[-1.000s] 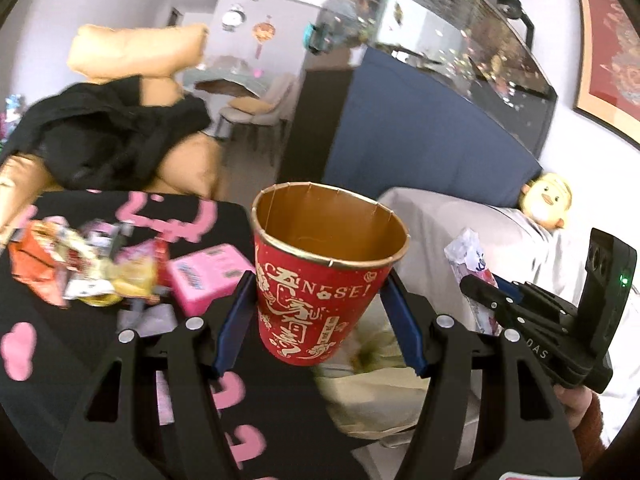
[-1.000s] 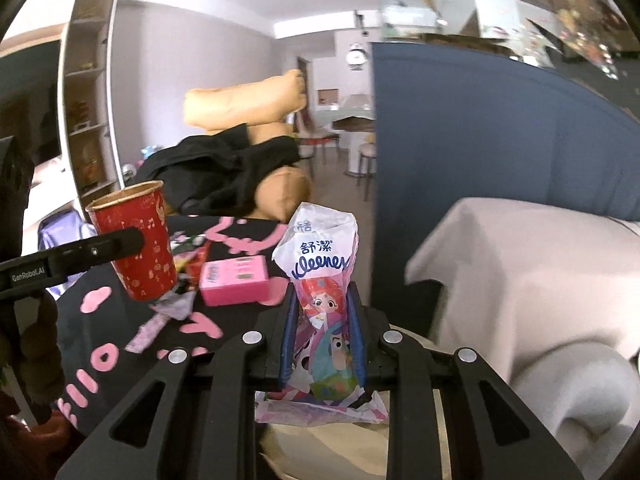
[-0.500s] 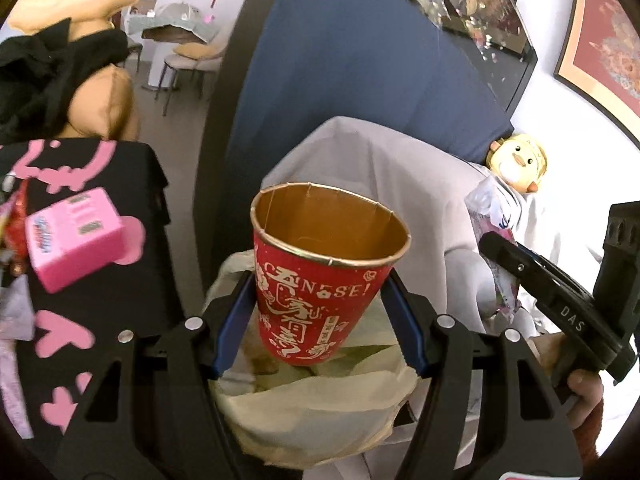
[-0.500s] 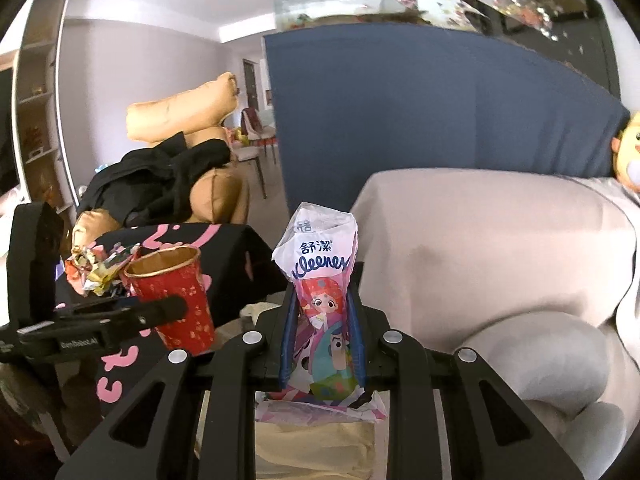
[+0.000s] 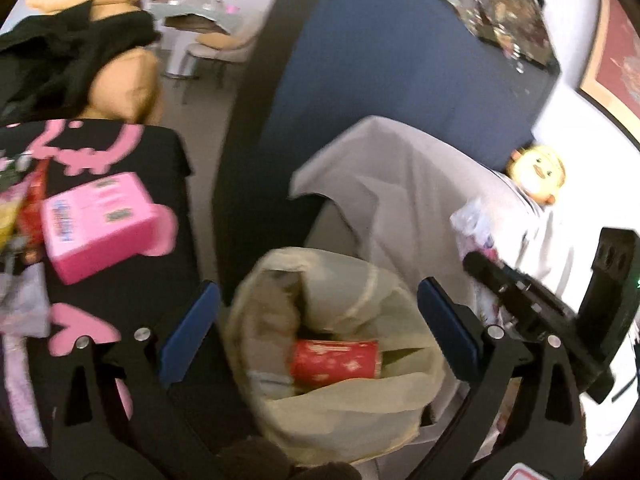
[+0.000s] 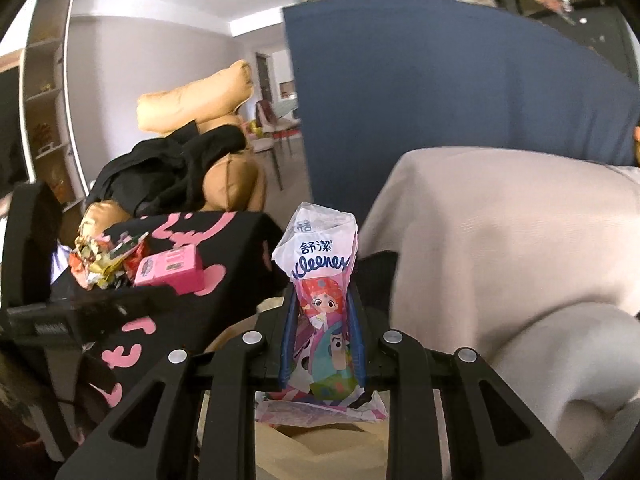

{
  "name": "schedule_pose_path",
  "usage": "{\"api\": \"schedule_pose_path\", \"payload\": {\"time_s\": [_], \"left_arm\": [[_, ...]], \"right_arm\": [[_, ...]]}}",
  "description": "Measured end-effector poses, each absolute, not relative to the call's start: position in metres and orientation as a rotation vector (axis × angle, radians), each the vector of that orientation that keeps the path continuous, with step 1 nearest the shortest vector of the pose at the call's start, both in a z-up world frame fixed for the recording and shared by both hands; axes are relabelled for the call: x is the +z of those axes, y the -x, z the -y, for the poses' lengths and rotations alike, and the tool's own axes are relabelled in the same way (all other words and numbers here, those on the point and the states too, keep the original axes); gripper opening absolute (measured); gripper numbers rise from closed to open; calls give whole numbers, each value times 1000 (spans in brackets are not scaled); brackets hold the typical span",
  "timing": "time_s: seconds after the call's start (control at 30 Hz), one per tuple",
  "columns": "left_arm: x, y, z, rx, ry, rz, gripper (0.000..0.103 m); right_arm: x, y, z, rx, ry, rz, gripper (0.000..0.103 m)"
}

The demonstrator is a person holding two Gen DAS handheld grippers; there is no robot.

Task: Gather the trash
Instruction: 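Lower the tissue pack into the trash bag and open the right gripper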

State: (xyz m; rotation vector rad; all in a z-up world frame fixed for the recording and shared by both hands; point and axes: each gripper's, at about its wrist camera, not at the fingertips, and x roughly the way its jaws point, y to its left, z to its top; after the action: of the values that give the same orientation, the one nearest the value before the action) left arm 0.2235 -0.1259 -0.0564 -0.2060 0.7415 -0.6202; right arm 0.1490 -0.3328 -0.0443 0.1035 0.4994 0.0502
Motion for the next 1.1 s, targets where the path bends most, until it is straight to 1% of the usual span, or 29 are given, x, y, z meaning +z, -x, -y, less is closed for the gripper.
{"api": "schedule_pose_path", "payload": {"time_s": [0.13,0.27,0.33,0.37,0.4,0.43,0.47,0.5,0.57,0.8,1.03,1.1], "left_arm": [[-55,-216,95,-557,193,-717,94],[-56,-208,69,-516,169,-706,94],[-58,-206,61,-501,169,-705,94],[-59,-206,54,-491,177,-704,94],[-60,-206,48,-480,184,-702,94],[-60,-206,43,-471,190,-701,94],[-61,-207,38,-456,201,-698,94],[-62,-208,32,-444,210,-696,94],[-65,-211,22,-424,224,-702,94],[-75,-209,-11,-327,211,-708,94],[-81,-207,-54,-240,240,-740,94],[-82,-205,-66,-211,252,-740,94]], "right_arm": [[-63,-166,316,51,-83,-517,23],[-87,-186,305,40,-68,-587,24],[-100,-195,302,47,-70,-649,29],[-107,-198,302,65,-80,-676,35],[-112,-198,301,73,-85,-693,39],[-118,-198,301,75,-86,-716,39],[-123,-197,299,76,-83,-728,42],[-126,-196,298,79,-79,-742,49],[-129,-191,297,90,-84,-743,55],[-124,-175,293,78,-68,-742,57],[-100,-163,281,84,-48,-696,58],[-94,-162,277,92,-50,-680,61]]}}
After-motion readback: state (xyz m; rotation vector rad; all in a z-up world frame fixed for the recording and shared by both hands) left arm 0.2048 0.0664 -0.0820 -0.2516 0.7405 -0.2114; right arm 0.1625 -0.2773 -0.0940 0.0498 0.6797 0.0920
